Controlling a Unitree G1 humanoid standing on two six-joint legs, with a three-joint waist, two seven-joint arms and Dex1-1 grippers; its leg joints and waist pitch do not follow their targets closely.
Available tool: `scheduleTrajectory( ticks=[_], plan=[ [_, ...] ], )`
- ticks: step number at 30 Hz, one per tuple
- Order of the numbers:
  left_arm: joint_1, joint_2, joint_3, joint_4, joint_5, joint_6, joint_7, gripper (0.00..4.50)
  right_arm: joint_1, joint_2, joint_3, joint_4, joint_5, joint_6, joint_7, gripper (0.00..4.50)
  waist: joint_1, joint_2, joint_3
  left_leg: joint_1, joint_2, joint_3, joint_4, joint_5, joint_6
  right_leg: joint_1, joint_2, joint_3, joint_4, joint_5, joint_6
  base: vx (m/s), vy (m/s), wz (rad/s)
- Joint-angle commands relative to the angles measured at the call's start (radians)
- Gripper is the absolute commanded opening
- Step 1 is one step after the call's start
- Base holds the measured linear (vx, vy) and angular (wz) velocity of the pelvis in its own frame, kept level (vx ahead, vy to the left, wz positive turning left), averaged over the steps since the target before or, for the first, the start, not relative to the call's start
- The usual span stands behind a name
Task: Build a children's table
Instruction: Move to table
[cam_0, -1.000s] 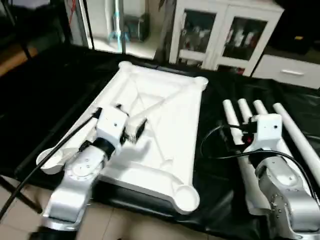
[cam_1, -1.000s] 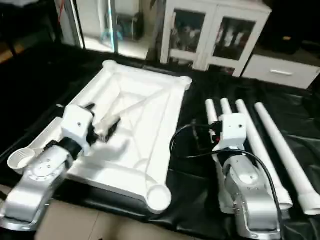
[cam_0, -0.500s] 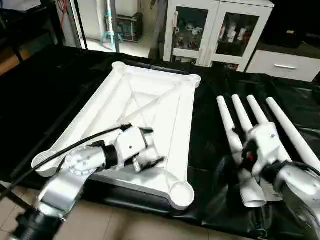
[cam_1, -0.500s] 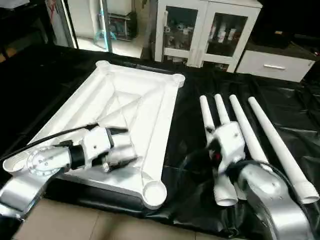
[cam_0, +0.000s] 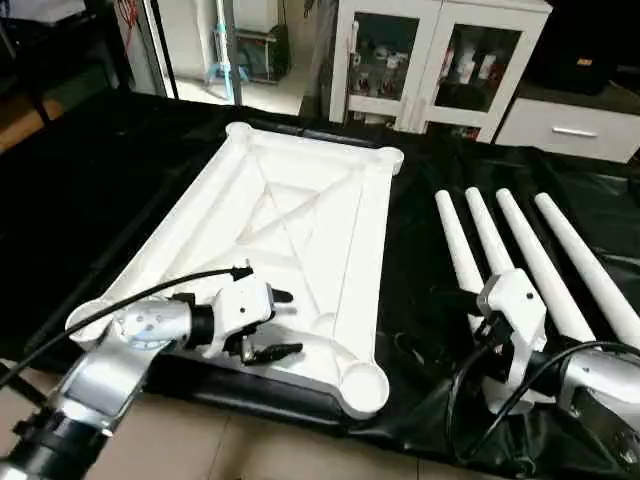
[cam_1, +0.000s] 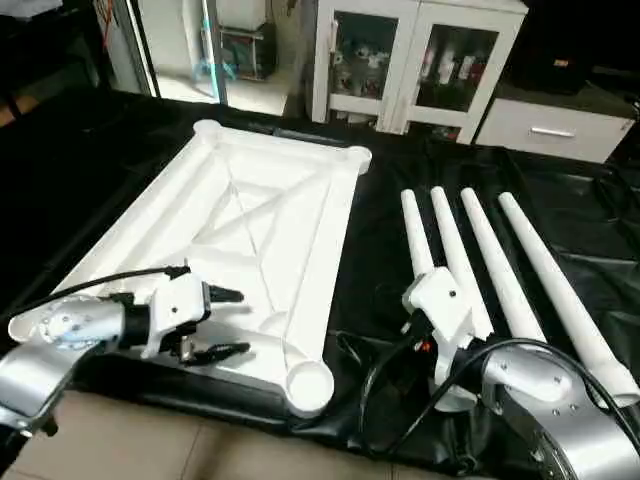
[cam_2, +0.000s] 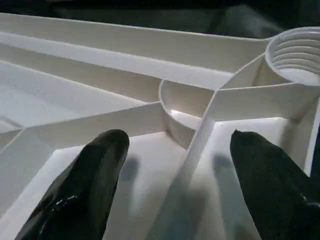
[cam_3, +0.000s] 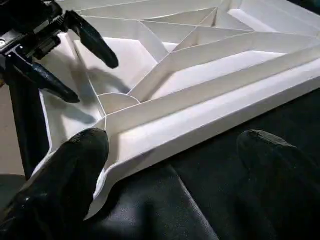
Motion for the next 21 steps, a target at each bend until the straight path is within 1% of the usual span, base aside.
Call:
scheduleTrajectory(
  ticks=[1, 2, 4, 5, 8, 11, 12, 13, 15, 16, 17, 18, 19, 20, 21],
  plan=[
    [-0.022, 0.005, -0.018, 0.019, 0.021, 0.009, -0.007, 3.40, -0.002, -0.016, 0.001, -0.019, 0.008, 0.016, 0.009, 4.50, 0.002, 0.002, -0.037, -0.012, 0.084, -0.025, -0.101, -0.088, 0.038, 0.042, -0.089, 0.050, -0.077, -0.126, -0.230, 0.000, 0.000, 0.00],
    [-0.025, 0.004, -0.021, 0.024, 0.025, 0.006, -0.008, 3.40, -0.002, -0.018, 0.002, -0.019, 0.008, 0.016, 0.010, 4.50, 0.001, 0.002, -0.037, -0.013, 0.085, -0.026, -0.101, -0.089, 0.038, 0.043, -0.090, 0.050, -0.078, -0.130, -0.227, 0.000, 0.000, 0.00],
    [-0.035, 0.002, -0.027, 0.041, 0.030, 0.008, -0.011, 3.15, -0.004, -0.020, 0.003, -0.018, 0.009, 0.016, 0.012, 4.50, 0.001, 0.002, -0.037, -0.013, 0.084, -0.025, -0.101, -0.089, 0.038, 0.043, -0.090, 0.050, -0.078, -0.132, -0.227, 0.000, 0.000, 0.00],
    [-0.054, 0.002, -0.043, 0.069, 0.042, 0.004, -0.030, 3.04, -0.007, -0.023, 0.003, -0.015, 0.011, 0.018, 0.015, 4.50, 0.001, 0.002, -0.036, -0.012, 0.085, -0.026, -0.102, -0.092, 0.037, 0.042, -0.090, 0.050, -0.079, -0.140, -0.223, 0.000, 0.000, 0.00],
    [-0.060, 0.002, -0.047, 0.079, 0.051, -0.003, -0.036, 2.98, -0.006, -0.024, 0.003, -0.015, 0.010, 0.017, 0.015, 4.50, 0.000, 0.003, -0.036, -0.011, 0.086, -0.026, -0.103, -0.099, 0.033, 0.041, -0.091, 0.051, -0.080, -0.146, -0.223, 0.000, 0.000, 0.00],
    [-0.077, 0.006, -0.058, 0.100, 0.067, -0.008, -0.047, 2.61, -0.002, -0.027, 0.003, -0.016, 0.009, 0.016, 0.016, 4.50, 0.000, 0.002, -0.036, -0.012, 0.086, -0.026, -0.103, -0.095, 0.035, 0.041, -0.091, 0.051, -0.081, -0.142, -0.225, 0.000, 0.000, 0.00],
    [-0.094, 0.013, -0.071, 0.122, 0.079, -0.008, -0.065, 2.61, 0.006, -0.031, 0.004, -0.021, 0.005, 0.016, 0.017, 4.50, 0.001, 0.011, -0.035, -0.010, 0.086, -0.026, -0.104, -0.098, 0.032, 0.040, -0.091, 0.051, -0.081, -0.144, -0.224, 0.000, 0.000, 0.00],
    [-0.099, 0.016, -0.075, 0.130, 0.084, -0.010, -0.072, 2.60, 0.009, -0.032, 0.004, -0.023, 0.004, 0.016, 0.017, 4.50, -0.001, 0.006, -0.036, -0.010, 0.086, -0.026, -0.104, -0.103, 0.030, 0.041, -0.090, 0.051, -0.082, -0.144, -0.222, 0.000, 0.000, 0.00],
    [-0.114, 0.022, -0.086, 0.154, 0.100, -0.020, -0.080, 2.35, 0.013, -0.032, 0.004, -0.028, 0.004, 0.018, 0.017, 4.50, 0.000, 0.006, -0.038, -0.011, 0.086, -0.026, -0.104, -0.091, 0.031, 0.042, -0.091, 0.051, -0.080, -0.127, -0.224, 0.000, 0.000, 0.00],
    [-0.117, 0.022, -0.087, 0.161, 0.101, -0.019, -0.082, 2.35, 0.014, -0.033, 0.004, -0.029, 0.004, 0.018, 0.016, 4.50, -0.001, 0.010, -0.039, -0.010, 0.085, -0.025, -0.102, -0.078, 0.032, 0.042, -0.090, 0.050, -0.079, -0.101, -0.228, 0.000, 0.000, 0.00],
    [-0.124, 0.023, -0.092, 0.170, 0.108, -0.013, -0.087, 2.24, 0.017, -0.033, 0.005, -0.031, 0.002, 0.018, 0.015, 4.50, -0.001, 0.007, -0.040, -0.011, 0.086, -0.025, -0.102, -0.055, 0.038, 0.046, -0.092, 0.050, -0.076, -0.063, -0.238, 0.000, 0.000, 0.00],
    [-0.125, 0.024, -0.093, 0.171, 0.109, -0.013, -0.087, 2.20, 0.017, -0.034, 0.006, -0.031, 0.002, 0.018, 0.015, 4.50, 0.000, 0.008, -0.041, -0.011, 0.086, -0.025, -0.102, -0.051, 0.040, 0.045, -0.092, 0.050, -0.076, -0.054, -0.243, 0.000, 0.000, 0.00],
    [-0.127, 0.025, -0.096, 0.175, 0.114, -0.012, -0.089, 2.15, 0.018, -0.034, 0.006, -0.032, 0.002, 0.018, 0.014, 4.50, -0.001, 0.012, -0.041, -0.011, 0.086, -0.025, -0.101, -0.047, 0.040, 0.045, -0.091, 0.049, -0.074, -0.047, -0.247, 0.000, 0.000, 0.00],
    [-0.132, 0.027, -0.102, 0.185, 0.127, -0.006, -0.090, 2.07, 0.020, -0.034, 0.006, -0.034, 0.001, 0.018, 0.012, 4.50, -0.001, 0.010, -0.040, -0.011, 0.087, -0.024, -0.102, -0.053, 0.042, 0.046, -0.092, 0.049, -0.076, -0.049, -0.252, 0.000, 0.000, 0.00],
    [-0.132, 0.027, -0.102, 0.185, 0.127, -0.006, -0.090, 1.96, 0.020, -0.034, 0.006, -0.034, 0.001, 0.018, 0.012, 4.50, -0.001, 0.010, -0.039, -0.011, 0.087, -0.024, -0.102, -0.055, 0.042, 0.046, -0.092, 0.049, -0.076, -0.051, -0.253, 0.000, 0.000, 0.00]
  ],
)
